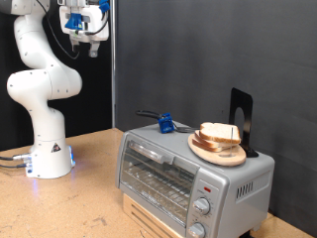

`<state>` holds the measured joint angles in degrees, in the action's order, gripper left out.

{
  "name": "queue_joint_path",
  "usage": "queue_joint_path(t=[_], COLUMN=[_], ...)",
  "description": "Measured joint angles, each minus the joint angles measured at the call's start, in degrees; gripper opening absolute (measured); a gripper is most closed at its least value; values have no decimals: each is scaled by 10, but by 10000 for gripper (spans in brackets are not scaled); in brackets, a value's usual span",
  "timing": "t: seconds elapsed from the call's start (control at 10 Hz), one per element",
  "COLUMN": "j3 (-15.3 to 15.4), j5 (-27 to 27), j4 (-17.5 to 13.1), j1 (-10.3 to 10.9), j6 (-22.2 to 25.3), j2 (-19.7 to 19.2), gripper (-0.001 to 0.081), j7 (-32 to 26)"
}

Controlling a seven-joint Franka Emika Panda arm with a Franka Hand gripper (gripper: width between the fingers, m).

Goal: Make a piece of toast with the oven

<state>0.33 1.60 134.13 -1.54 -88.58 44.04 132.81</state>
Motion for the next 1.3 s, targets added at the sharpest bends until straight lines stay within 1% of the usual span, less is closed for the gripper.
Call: queue_joint_path(t=[0.1,0.3,0.4,0.5,0.6,0.7,0.8,1.0,1.1,1.2,1.3], j3=[0,0,0,0,3,2,-7,-52,-77,-99,-113], j5=[0,-12,-30,-60,-82,-68,-46,-3,7,9,10], j4=[0,2,4,6,6,6,7,5,4,7,8], j1=[1,15,23,28,31,30,36,67,84,101,121], j6=[-1,-54,-77,-107,-130,-126,-133,-154,-166,-193,-219], j2=[0,0,-4,-15,-33,-31,-25,-8,-8,-16,-32], gripper=[808,808,808,808,809,808,808,808,808,808,808], j7=[-23,-133,-192,-245,-283,-273,-309,-442,-518,-591,-643])
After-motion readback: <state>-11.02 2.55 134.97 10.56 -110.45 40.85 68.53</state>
